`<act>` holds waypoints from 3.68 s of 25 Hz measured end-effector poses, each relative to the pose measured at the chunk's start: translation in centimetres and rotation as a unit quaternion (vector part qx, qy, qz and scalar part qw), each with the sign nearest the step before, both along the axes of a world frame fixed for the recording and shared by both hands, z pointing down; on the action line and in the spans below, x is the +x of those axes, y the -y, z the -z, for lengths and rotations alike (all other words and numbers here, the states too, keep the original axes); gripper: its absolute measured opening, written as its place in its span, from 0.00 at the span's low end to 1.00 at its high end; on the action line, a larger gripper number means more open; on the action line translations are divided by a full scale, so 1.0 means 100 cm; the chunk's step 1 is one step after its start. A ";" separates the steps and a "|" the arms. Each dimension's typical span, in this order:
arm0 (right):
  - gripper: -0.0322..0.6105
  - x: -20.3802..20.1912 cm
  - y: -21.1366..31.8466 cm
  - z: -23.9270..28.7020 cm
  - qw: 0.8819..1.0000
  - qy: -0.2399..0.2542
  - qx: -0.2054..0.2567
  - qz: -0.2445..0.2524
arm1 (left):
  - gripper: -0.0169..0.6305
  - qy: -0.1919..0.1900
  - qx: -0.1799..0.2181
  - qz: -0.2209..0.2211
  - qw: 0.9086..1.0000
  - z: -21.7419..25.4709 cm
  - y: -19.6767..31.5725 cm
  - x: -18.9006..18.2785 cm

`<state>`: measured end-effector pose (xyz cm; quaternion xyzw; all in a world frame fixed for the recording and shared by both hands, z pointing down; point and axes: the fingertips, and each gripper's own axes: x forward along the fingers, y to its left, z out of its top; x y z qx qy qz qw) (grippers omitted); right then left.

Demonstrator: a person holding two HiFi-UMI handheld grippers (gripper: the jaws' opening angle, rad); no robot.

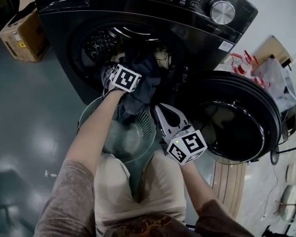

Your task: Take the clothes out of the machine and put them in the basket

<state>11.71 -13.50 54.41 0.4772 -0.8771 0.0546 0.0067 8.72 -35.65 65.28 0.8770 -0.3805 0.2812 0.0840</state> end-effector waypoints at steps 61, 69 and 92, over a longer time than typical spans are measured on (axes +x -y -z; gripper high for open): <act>0.05 0.018 -0.006 -0.003 1.000 -0.023 0.001 -0.013 | 0.45 -0.028 -0.039 0.068 0.997 -0.036 -0.018 -0.049; 0.05 0.014 -0.005 -0.008 1.000 -0.017 -0.006 -0.009 | 0.13 -0.042 -0.063 0.037 0.996 -0.029 -0.042 -0.056; 0.05 -0.018 0.020 -0.019 0.999 -0.004 -0.007 0.037 | 0.34 -0.056 -0.056 -0.033 0.996 0.046 -0.223 -0.111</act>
